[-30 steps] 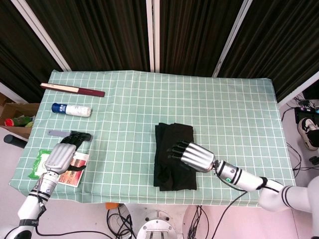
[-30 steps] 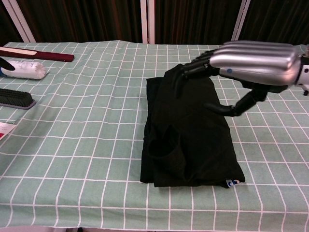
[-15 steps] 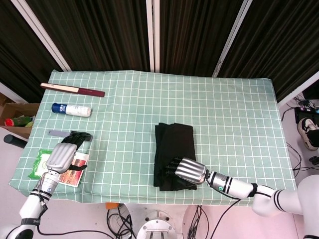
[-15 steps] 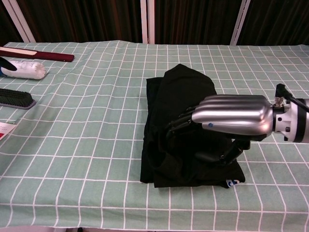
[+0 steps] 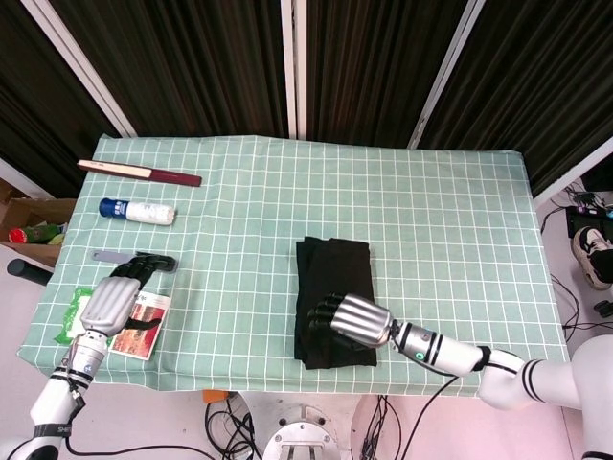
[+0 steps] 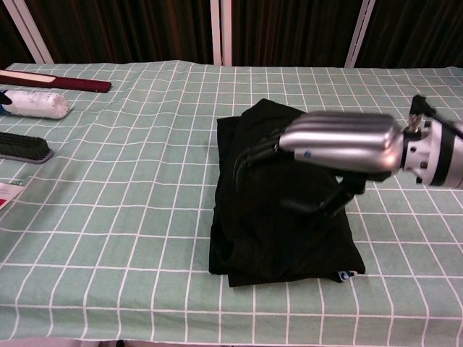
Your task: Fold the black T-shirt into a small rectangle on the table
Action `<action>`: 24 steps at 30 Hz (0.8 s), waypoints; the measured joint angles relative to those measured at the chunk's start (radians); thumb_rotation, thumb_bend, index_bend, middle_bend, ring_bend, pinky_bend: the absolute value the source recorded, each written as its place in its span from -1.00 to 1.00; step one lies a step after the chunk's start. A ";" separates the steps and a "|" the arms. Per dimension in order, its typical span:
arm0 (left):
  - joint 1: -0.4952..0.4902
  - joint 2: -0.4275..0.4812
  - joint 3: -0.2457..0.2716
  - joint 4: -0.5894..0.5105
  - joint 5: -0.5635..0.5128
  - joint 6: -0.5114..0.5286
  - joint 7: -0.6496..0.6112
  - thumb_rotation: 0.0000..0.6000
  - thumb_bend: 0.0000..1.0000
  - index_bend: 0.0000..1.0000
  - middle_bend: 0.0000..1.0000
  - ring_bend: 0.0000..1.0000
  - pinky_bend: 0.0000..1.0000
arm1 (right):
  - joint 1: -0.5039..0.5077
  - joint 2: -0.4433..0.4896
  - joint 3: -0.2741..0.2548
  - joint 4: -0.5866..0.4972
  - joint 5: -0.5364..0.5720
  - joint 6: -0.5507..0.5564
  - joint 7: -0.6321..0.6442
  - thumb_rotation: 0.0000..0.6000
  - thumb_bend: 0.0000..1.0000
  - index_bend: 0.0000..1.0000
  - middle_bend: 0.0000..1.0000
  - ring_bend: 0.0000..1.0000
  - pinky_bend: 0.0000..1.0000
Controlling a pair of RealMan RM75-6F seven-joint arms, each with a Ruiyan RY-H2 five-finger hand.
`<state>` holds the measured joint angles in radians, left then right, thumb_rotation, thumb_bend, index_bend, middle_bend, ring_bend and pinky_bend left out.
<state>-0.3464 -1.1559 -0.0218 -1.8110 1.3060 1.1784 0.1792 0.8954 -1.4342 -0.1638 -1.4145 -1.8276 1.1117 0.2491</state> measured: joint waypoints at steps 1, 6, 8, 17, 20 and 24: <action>0.002 0.002 -0.001 0.000 0.004 0.004 -0.002 1.00 -0.81 -0.67 -0.81 -0.84 -0.65 | -0.004 0.010 0.011 -0.001 0.015 0.009 0.003 1.00 -0.03 -0.34 -0.49 -0.58 -0.51; 0.002 0.003 -0.006 -0.004 0.009 0.007 -0.005 1.00 -0.81 -0.67 -0.81 -0.84 -0.65 | -0.004 0.017 0.074 0.022 0.117 -0.042 0.009 1.00 -0.03 -0.35 -0.49 -0.58 -0.51; 0.000 0.002 -0.007 -0.005 0.010 0.004 -0.002 1.00 -0.81 -0.67 -0.81 -0.84 -0.65 | 0.006 0.003 0.094 0.045 0.150 -0.086 0.009 1.00 -0.02 -0.35 -0.49 -0.58 -0.51; -0.001 0.003 -0.006 -0.007 0.000 -0.005 0.007 1.00 -0.81 -0.67 -0.81 -0.84 -0.65 | 0.078 -0.156 0.151 0.230 0.240 -0.313 -0.028 1.00 0.02 -0.35 -0.49 -0.58 -0.51; 0.001 0.005 -0.006 -0.007 0.001 -0.003 0.004 1.00 -0.81 -0.67 -0.81 -0.84 -0.65 | 0.095 -0.199 0.152 0.269 0.250 -0.352 -0.043 1.00 0.03 -0.35 -0.49 -0.58 -0.51; 0.006 0.013 -0.005 -0.006 0.004 0.003 0.001 1.00 -0.81 -0.67 -0.81 -0.84 -0.65 | 0.089 -0.197 0.152 0.262 0.237 -0.316 -0.040 1.00 0.00 -0.37 -0.49 -0.59 -0.51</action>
<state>-0.3402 -1.1427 -0.0264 -1.8166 1.3100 1.1814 0.1804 0.9847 -1.6313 -0.0117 -1.1525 -1.5910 0.7955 0.2088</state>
